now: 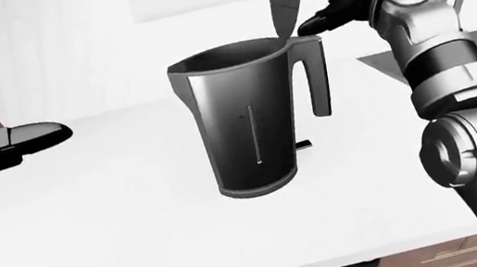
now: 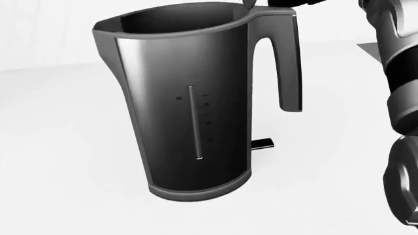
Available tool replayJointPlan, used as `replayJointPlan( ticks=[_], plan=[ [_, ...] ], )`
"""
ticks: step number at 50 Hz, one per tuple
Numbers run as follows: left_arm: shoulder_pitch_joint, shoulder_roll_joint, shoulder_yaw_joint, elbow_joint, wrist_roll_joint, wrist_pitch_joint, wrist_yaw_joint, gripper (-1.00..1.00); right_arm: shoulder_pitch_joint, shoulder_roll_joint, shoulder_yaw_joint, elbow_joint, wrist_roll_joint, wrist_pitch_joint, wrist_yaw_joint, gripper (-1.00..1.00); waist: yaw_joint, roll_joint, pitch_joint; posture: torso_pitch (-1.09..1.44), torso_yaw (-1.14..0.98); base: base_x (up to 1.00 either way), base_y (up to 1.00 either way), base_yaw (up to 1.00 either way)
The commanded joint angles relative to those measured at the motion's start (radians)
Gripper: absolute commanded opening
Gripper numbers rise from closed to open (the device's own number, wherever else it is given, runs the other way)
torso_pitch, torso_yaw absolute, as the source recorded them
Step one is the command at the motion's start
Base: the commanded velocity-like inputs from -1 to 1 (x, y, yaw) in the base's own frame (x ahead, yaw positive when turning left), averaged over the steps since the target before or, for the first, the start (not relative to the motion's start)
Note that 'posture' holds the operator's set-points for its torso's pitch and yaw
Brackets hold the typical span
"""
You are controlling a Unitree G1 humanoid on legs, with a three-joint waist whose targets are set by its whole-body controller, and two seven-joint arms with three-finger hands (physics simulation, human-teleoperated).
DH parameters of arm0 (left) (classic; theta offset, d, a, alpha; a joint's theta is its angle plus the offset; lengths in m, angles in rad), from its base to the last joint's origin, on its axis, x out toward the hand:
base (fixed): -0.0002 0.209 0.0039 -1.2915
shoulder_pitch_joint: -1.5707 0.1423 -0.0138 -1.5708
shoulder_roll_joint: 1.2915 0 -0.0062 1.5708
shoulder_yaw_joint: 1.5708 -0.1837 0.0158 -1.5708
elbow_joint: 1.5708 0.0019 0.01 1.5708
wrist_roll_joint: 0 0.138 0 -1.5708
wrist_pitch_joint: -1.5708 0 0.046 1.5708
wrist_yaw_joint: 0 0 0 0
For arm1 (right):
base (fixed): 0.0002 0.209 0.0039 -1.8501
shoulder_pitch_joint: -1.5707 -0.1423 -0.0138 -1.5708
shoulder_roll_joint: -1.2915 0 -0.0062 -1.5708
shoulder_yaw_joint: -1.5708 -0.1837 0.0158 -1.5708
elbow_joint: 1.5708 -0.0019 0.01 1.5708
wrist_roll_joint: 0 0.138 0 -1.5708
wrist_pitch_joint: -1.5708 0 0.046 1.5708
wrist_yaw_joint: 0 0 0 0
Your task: Press the button to open the lid of the electric kettle.
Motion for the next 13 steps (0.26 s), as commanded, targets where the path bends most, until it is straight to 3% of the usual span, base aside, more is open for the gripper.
replayJointPlan(
  ticks=[1,6,13],
  plan=[
    [-0.02,0.017,0.011,-0.007,0.004,-0.024,0.001,1.0,-0.044,-0.008,0.005,-0.035,-0.059,-0.079,0.019,1.0,-0.001,0.001,-0.011,-0.31,0.0,0.0,0.0,0.0],
    [-0.016,0.017,0.014,-0.007,0.005,-0.026,0.0,1.0,-0.024,0.003,0.025,-0.056,-0.159,-0.174,0.039,1.0,-0.001,0.002,-0.011,-0.31,0.0,0.0,0.0,0.0],
    [-0.015,0.016,0.013,-0.009,0.005,-0.025,0.001,1.0,-0.018,0.01,0.005,-0.068,-0.2,-0.191,0.051,1.0,-0.003,0.002,-0.014,-0.31,0.0,0.0,0.0,0.0]
  ],
)
